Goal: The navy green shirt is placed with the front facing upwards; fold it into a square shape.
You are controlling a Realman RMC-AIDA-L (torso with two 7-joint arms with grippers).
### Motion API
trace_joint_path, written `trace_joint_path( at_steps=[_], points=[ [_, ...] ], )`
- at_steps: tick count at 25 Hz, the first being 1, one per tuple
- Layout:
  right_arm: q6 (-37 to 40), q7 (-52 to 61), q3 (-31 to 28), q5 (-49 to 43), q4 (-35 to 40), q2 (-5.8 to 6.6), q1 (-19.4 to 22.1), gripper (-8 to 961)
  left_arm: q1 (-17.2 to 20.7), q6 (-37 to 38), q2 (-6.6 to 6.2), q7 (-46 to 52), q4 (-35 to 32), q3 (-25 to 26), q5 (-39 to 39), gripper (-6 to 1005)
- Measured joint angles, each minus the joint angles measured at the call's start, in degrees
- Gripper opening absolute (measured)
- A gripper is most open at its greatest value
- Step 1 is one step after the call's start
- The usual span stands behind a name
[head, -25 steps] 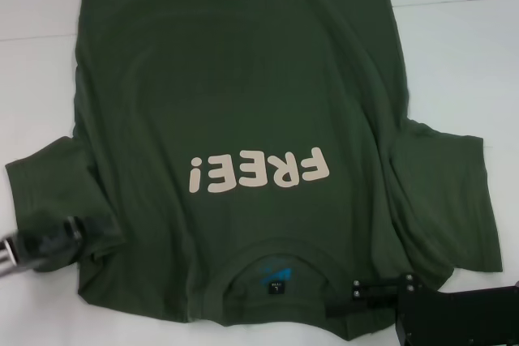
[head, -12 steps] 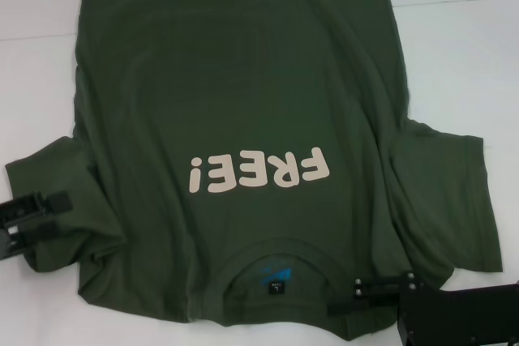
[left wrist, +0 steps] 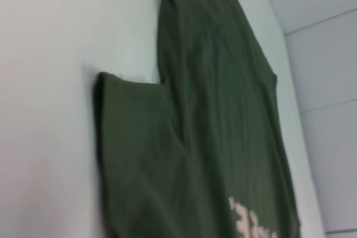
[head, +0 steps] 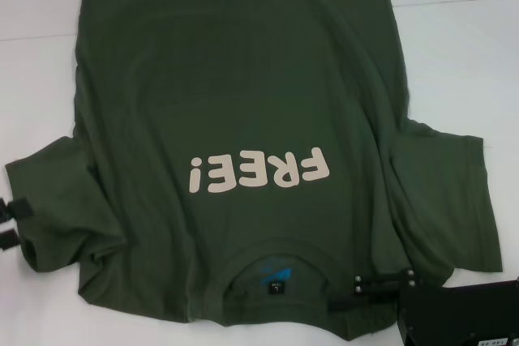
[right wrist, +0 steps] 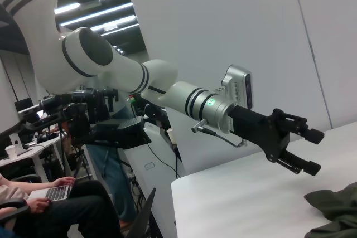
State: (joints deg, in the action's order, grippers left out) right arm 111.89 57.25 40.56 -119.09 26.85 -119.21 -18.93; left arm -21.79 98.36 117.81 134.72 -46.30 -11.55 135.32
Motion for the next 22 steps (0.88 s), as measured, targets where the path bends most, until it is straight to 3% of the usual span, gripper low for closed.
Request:
trace_joint_path(
  at_steps=[8,22],
  points=[
    [-0.03,0.49,-0.22,0.00,0.69,-0.14,-0.25,701,-1.12,-0.35,-0.39,1.97,-0.27,-0.60,7.93,783],
    [-0.36,0.49,-0.24,0.00,0.65,-0.14,-0.50,700,-2.38,-0.70,-0.58,6.22,0.47,-2.26,8.55,782]
  ],
)
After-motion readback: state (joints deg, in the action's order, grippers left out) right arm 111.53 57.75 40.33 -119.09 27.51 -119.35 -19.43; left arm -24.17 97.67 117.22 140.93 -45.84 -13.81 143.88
